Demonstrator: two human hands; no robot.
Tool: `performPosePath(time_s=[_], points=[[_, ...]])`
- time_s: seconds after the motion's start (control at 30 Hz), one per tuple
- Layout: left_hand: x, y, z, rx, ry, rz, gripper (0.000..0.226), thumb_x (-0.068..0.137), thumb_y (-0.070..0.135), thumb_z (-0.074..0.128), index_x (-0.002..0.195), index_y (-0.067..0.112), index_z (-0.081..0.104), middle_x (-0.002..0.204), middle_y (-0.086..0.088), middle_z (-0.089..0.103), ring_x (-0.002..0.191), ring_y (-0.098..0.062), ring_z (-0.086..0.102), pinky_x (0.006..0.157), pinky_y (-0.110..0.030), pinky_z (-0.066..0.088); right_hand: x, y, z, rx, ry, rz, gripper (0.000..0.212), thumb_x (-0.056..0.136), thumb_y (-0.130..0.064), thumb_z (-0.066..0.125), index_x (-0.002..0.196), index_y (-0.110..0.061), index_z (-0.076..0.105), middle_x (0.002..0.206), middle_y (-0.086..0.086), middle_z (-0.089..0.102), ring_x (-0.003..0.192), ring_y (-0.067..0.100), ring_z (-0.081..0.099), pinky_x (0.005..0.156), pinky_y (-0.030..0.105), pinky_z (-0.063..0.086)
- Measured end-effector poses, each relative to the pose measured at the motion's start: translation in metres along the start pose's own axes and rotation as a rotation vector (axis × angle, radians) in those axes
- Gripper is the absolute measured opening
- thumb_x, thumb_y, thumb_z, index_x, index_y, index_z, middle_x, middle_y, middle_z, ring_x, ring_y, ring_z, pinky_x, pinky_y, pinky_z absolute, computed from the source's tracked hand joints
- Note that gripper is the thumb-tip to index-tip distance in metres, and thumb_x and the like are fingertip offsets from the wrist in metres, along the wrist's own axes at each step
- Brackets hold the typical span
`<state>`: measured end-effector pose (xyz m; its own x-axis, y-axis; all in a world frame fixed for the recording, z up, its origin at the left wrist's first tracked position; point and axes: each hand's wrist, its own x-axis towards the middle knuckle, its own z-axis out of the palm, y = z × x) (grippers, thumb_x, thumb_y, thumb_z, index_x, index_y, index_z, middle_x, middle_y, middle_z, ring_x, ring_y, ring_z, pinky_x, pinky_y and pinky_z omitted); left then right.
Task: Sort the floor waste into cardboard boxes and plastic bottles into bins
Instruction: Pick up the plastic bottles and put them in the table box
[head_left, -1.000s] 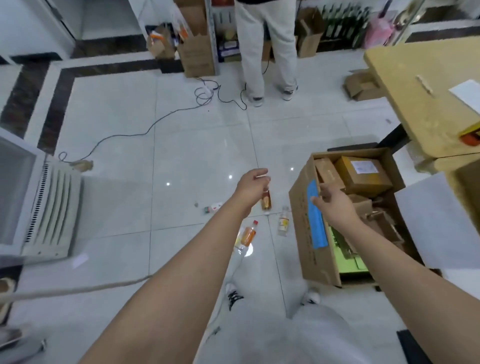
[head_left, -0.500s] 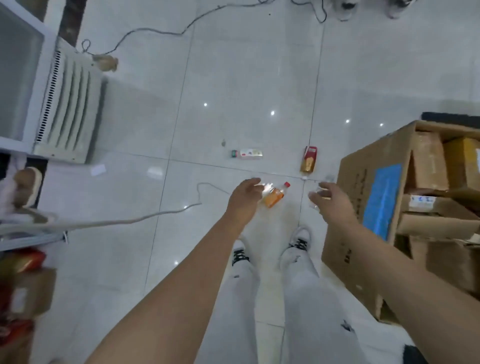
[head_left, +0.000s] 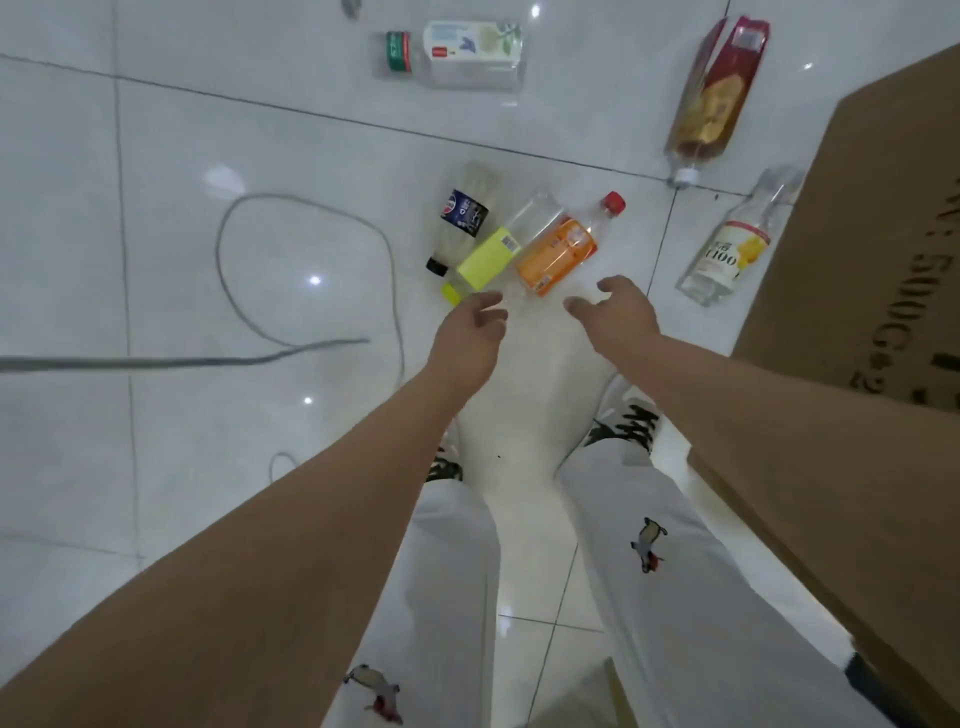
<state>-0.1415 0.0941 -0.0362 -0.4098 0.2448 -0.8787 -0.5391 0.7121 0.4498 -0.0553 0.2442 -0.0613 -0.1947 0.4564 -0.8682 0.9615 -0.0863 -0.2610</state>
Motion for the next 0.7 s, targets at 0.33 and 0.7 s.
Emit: performPosePath(time_s=[0.33, 0.7], points=[[0.091, -0.003, 0.021, -0.067, 0.013, 0.092, 0.043, 0.091, 0.002, 0.047, 0.133, 0.014, 0.051, 0.12, -0.002, 0.063, 0.098, -0.013, 0.056, 0.086, -0.026, 0.044, 0.111, -0.043, 0.058, 0.492, 0.207, 0.283, 0.064, 0.083, -0.037, 0.068, 0.132, -0.01, 0.038, 0.125, 0.013, 0.053, 0.11, 0.033, 0.055, 0.095, 0.049, 0.051], [0.07, -0.001, 0.022, -0.069, 0.018, 0.079, 0.042, 0.092, 0.003, 0.046, 0.132, 0.014, 0.052, 0.123, -0.004, 0.062, 0.098, -0.012, 0.056, 0.083, -0.023, 0.044, 0.093, -0.018, 0.041, 0.535, 0.25, 0.358, 0.071, 0.08, -0.039, 0.073, 0.137, -0.016, 0.037, 0.11, 0.005, 0.048, 0.101, 0.027, 0.053, 0.093, 0.046, 0.052]])
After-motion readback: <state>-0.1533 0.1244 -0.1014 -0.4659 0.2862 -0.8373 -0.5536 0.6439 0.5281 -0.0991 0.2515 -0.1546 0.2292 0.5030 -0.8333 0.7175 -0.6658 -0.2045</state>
